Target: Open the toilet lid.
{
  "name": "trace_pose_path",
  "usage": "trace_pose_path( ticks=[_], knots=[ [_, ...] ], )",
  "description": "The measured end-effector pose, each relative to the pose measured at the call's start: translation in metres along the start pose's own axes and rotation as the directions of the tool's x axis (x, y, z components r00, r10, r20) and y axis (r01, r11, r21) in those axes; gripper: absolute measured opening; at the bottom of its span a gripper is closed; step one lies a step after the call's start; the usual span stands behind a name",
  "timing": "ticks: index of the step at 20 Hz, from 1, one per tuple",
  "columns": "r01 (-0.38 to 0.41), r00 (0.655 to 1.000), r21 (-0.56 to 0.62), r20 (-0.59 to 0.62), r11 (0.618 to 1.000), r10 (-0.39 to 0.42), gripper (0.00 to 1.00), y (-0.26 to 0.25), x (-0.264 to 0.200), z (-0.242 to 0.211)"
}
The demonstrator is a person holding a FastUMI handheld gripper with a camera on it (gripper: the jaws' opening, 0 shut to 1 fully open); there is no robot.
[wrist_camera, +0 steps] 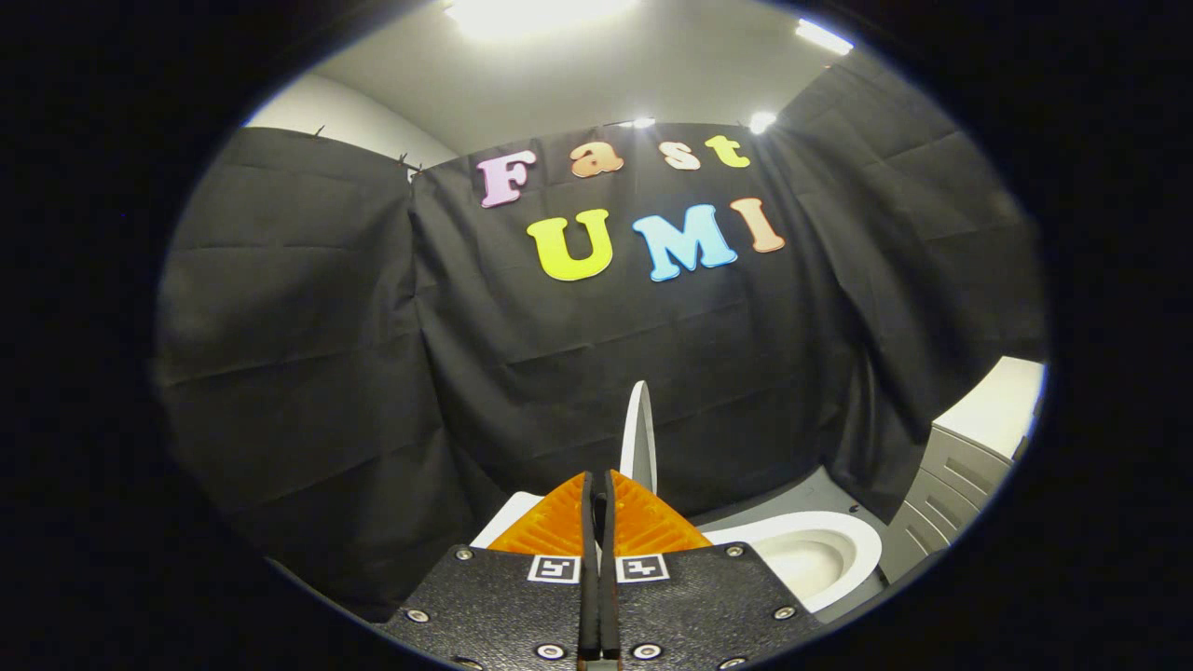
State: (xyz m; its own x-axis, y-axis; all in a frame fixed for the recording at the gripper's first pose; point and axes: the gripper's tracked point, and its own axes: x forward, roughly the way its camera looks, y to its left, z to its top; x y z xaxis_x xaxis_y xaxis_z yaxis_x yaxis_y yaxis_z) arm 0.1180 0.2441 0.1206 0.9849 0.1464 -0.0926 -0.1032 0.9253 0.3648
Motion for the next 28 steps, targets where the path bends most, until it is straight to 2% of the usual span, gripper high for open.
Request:
trace_pose_path(
  ticks=[9,17,28],
  knots=[
    [-0.083,0.996,-0.101,-0.026,0.991,0.080,0.00,0.065,0.009,-0.015],
    [-0.167,0.985,-0.087,-0.068,0.982,0.161,0.00,0.115,0.018,-0.035],
    [-0.210,0.975,-0.111,-0.103,0.971,0.199,0.00,0.155,0.034,-0.056]
  ],
)
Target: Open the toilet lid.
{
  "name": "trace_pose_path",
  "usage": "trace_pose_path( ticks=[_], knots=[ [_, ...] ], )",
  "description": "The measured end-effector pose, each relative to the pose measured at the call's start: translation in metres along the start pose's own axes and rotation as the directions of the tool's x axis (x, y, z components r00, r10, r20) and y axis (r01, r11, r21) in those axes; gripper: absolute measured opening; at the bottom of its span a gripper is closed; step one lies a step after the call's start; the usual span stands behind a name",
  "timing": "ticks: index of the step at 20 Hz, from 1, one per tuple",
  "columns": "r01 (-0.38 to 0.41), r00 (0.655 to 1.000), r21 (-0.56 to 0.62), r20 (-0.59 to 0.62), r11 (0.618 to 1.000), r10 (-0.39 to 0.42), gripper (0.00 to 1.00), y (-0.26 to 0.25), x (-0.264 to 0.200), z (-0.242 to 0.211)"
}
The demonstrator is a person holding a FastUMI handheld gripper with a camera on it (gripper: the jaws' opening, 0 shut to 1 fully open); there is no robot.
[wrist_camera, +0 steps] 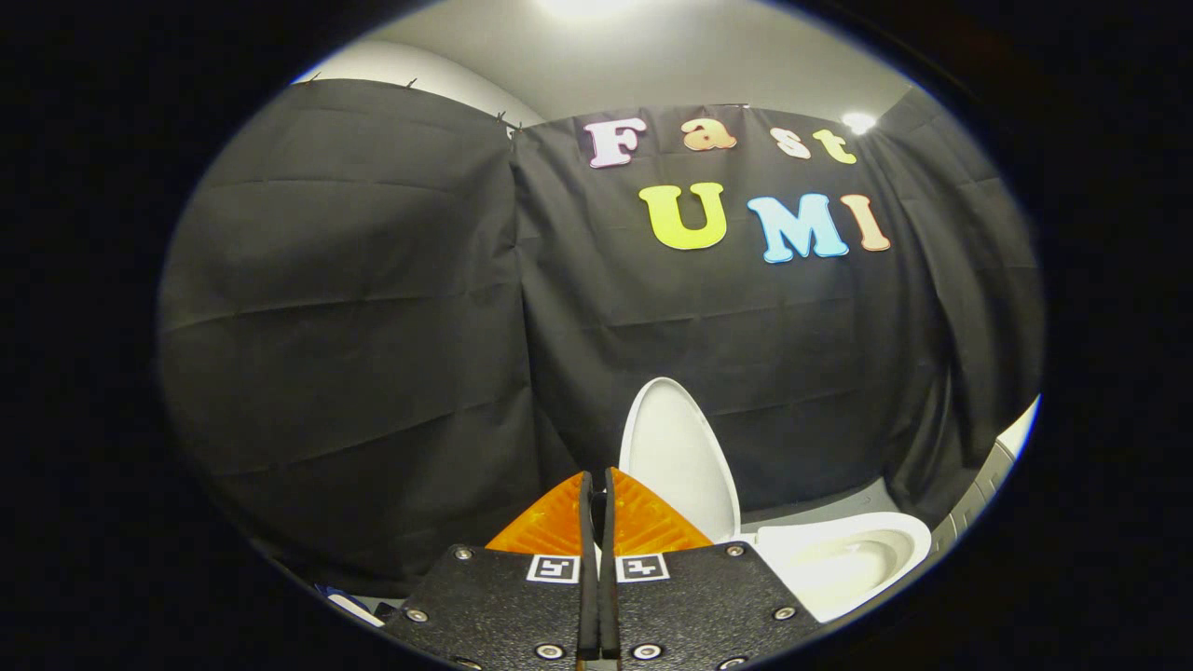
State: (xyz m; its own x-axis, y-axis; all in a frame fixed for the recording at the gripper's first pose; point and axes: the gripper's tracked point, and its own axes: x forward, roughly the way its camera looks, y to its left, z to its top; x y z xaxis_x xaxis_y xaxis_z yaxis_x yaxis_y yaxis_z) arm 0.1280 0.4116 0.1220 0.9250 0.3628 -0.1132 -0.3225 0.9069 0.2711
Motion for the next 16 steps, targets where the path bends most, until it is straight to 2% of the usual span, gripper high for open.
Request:
trace_pose_path(
  ticks=[7,10,12,16],
  knots=[
    [-0.051,0.998,-0.051,-0.024,0.997,0.049,0.01,0.018,0.010,-0.003],
    [-0.045,0.999,-0.078,0.006,0.996,0.045,0.05,0.010,-0.002,0.008],
    [-0.034,0.999,-0.058,0.001,0.998,0.034,0.20,-0.004,-0.005,0.007],
    [0.003,0.997,-0.063,0.071,0.998,0.001,0.79,-0.041,-0.020,0.043]
  ],
)
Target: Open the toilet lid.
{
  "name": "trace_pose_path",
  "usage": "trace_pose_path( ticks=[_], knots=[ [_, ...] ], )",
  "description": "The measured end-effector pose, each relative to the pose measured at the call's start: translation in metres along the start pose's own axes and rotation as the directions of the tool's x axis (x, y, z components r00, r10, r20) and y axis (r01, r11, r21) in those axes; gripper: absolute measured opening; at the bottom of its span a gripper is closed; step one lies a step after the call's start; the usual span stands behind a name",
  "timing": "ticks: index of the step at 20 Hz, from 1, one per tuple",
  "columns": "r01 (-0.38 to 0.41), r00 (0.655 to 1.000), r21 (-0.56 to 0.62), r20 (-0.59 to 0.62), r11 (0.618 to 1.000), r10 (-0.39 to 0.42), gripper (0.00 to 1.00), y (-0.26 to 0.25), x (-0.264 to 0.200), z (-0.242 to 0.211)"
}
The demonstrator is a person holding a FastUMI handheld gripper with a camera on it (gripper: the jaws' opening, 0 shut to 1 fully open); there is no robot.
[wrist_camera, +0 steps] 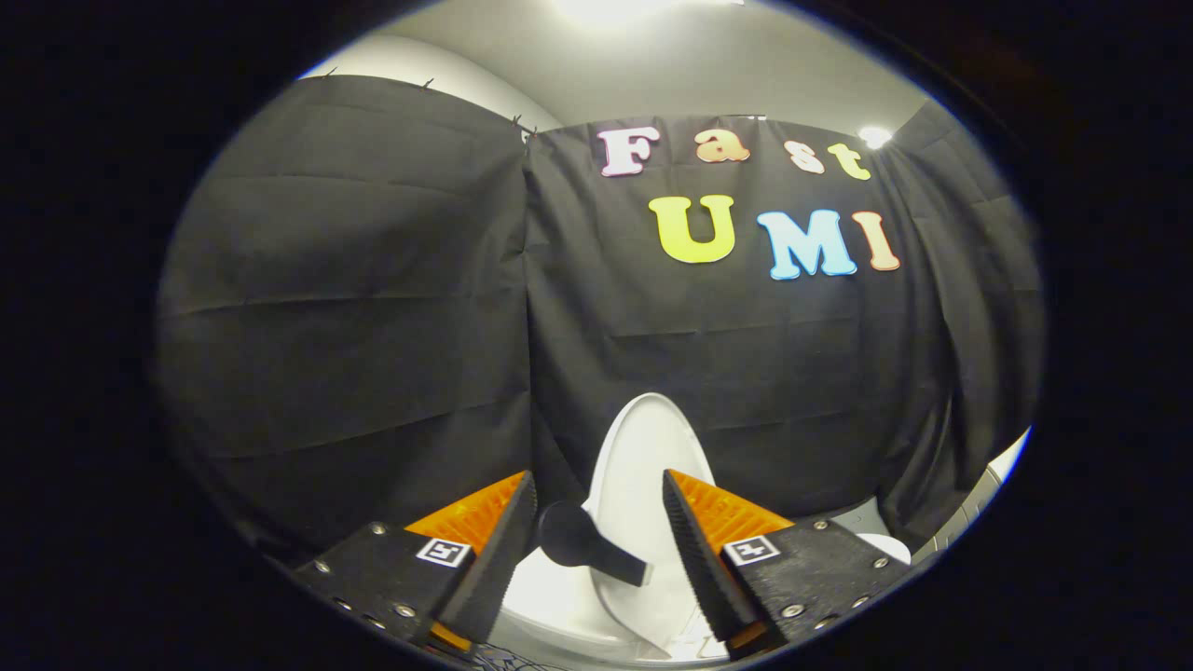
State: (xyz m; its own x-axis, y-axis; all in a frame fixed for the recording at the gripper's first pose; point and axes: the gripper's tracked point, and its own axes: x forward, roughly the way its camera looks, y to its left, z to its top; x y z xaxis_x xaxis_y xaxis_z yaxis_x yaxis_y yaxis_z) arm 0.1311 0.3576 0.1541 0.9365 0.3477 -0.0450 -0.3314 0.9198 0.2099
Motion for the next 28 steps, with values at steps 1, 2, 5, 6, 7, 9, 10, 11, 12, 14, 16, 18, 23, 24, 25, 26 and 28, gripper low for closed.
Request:
trace_pose_path(
  ticks=[1,2,5,6,7,9,10,11,12,14,16,18,23,24,25,26,28],
  knots=[
    [0.008,1.000,-0.013,0.019,1.000,-0.008,0.94,-0.008,-0.006,0.006],
    [0.020,0.999,-0.026,0.030,0.999,-0.019,0.94,-0.018,-0.011,0.013],
    [0.062,0.996,-0.038,0.060,0.997,-0.060,0.94,-0.052,-0.027,0.022],
    [0.083,0.995,-0.044,0.062,0.996,-0.080,0.94,-0.065,-0.032,0.023],
    [0.104,0.993,-0.049,0.060,0.993,-0.101,0.94,-0.078,-0.038,0.025],
    [0.139,0.989,-0.059,0.060,0.989,-0.135,0.94,-0.101,-0.050,0.028],
    [0.156,0.986,-0.068,0.062,0.985,-0.152,0.94,-0.112,-0.057,0.030],
    [0.174,0.984,-0.079,0.065,0.982,-0.169,0.94,-0.122,-0.066,0.032],
    [0.185,0.982,-0.089,0.066,0.979,-0.179,0.94,-0.130,-0.072,0.033],
    [0.214,0.975,-0.114,0.080,0.970,-0.206,0.94,-0.147,-0.086,0.036],
    [0.247,0.968,-0.121,0.085,0.962,-0.237,0.94,-0.166,-0.102,0.035],
    [0.274,0.960,-0.110,0.091,0.955,-0.265,0.94,-0.179,-0.118,0.032],
    [0.334,0.940,-0.114,0.112,0.935,-0.322,0.94,-0.206,-0.156,0.026],
    [0.344,0.937,-0.127,0.117,0.930,-0.330,0.94,-0.211,-0.162,0.023],
    [0.357,0.932,-0.138,0.123,0.924,-0.341,0.94,-0.218,-0.168,0.020],
    [0.370,0.927,-0.138,0.123,0.919,-0.355,0.94,-0.224,-0.174,0.016],
    [0.376,0.924,-0.118,0.119,0.919,-0.363,0.94,-0.229,-0.182,0.005]
  ],
)
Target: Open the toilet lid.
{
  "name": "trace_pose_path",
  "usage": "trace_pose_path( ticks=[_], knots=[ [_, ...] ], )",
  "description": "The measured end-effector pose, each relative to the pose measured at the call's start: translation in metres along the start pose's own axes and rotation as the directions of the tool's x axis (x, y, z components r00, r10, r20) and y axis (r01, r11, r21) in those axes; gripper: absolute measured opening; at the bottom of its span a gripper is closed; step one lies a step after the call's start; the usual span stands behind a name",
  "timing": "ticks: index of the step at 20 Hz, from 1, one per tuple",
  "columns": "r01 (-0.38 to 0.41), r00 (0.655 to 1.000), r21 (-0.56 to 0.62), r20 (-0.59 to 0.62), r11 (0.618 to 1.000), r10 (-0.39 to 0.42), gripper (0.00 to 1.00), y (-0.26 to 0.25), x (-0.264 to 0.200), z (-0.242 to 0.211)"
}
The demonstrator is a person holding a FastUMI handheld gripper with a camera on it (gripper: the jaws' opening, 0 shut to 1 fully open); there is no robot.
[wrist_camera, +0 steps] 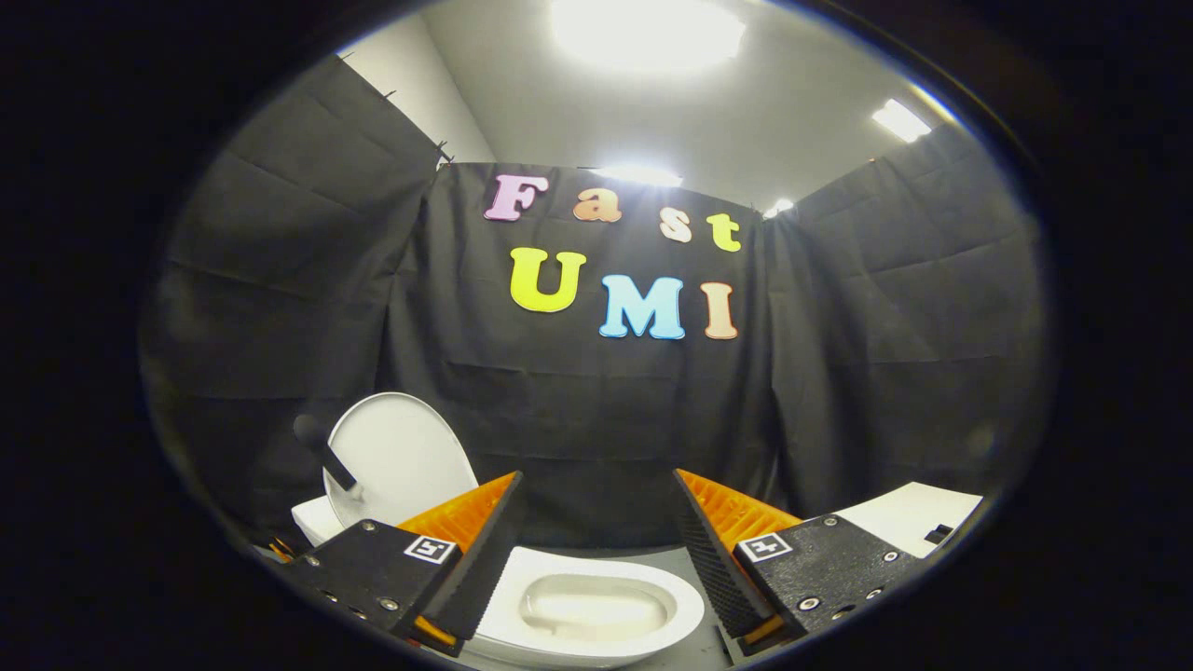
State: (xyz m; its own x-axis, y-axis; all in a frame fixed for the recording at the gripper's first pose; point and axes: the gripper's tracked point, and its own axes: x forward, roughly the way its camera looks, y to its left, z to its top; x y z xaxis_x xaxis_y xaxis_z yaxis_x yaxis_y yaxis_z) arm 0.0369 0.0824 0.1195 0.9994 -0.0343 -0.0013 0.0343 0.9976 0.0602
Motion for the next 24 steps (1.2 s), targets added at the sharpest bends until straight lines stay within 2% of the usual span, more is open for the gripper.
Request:
trace_pose_path(
  ticks=[8,16,24],
  knots=[
    [0.059,0.998,0.010,0.036,0.998,-0.059,0.94,-0.025,-0.025,-0.044],
    [0.054,0.999,-0.015,-0.005,0.998,-0.054,0.94,-0.025,-0.039,-0.088],
    [0.041,0.998,-0.048,-0.045,0.998,-0.043,0.94,-0.020,-0.043,-0.107]
  ],
)
